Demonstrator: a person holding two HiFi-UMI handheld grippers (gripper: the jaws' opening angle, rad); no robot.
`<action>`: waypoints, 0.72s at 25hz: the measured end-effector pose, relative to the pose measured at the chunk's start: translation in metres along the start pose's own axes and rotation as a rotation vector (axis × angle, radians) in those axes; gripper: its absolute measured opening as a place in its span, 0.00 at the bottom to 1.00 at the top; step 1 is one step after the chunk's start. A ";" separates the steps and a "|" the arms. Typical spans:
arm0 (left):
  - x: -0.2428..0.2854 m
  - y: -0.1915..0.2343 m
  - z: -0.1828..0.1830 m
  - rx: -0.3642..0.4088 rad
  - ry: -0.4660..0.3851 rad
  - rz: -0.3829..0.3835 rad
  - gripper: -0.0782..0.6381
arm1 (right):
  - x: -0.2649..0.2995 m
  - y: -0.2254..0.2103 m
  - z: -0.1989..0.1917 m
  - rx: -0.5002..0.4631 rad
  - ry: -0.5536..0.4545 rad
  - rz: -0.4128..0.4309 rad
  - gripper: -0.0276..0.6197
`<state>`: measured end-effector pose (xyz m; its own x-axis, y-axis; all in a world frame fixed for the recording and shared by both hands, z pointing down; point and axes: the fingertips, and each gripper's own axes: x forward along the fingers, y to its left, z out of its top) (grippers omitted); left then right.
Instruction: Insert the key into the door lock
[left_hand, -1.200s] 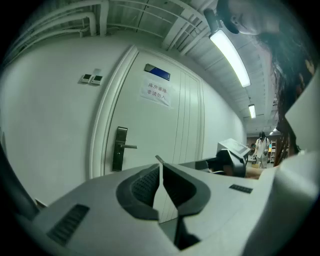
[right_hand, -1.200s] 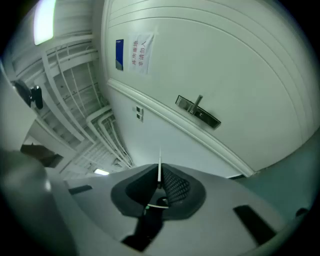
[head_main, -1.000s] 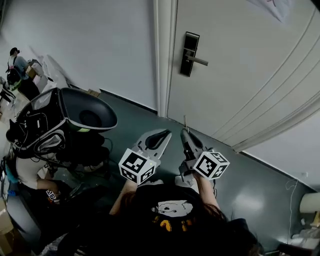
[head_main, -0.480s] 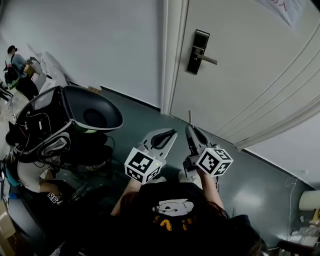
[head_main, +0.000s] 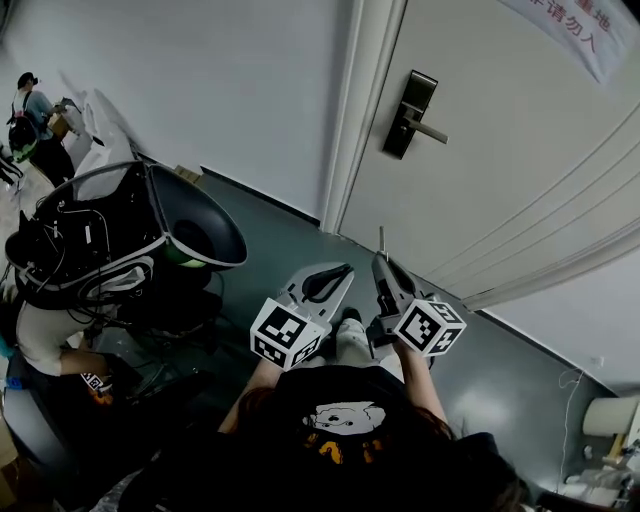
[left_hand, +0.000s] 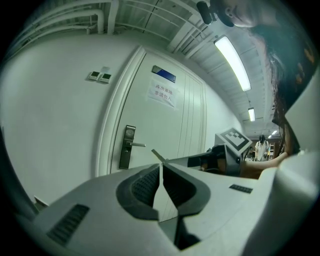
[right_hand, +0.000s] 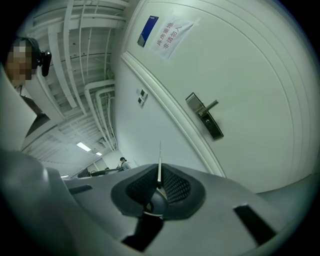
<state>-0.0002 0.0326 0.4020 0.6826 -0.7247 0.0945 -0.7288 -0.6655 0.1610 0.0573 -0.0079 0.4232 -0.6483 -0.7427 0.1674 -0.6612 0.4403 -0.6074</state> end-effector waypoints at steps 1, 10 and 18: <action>0.008 0.002 -0.002 -0.004 0.005 0.003 0.14 | 0.002 -0.008 0.002 0.006 0.005 -0.002 0.08; 0.058 0.027 -0.011 -0.021 0.044 0.042 0.14 | 0.040 -0.063 0.021 0.042 0.031 0.011 0.08; 0.107 0.042 0.007 -0.050 0.063 0.066 0.14 | 0.055 -0.100 0.058 0.077 0.045 0.007 0.07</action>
<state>0.0414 -0.0740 0.4119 0.6365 -0.7528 0.1677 -0.7696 -0.6060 0.2011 0.1099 -0.1217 0.4478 -0.6706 -0.7153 0.1966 -0.6265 0.4041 -0.6664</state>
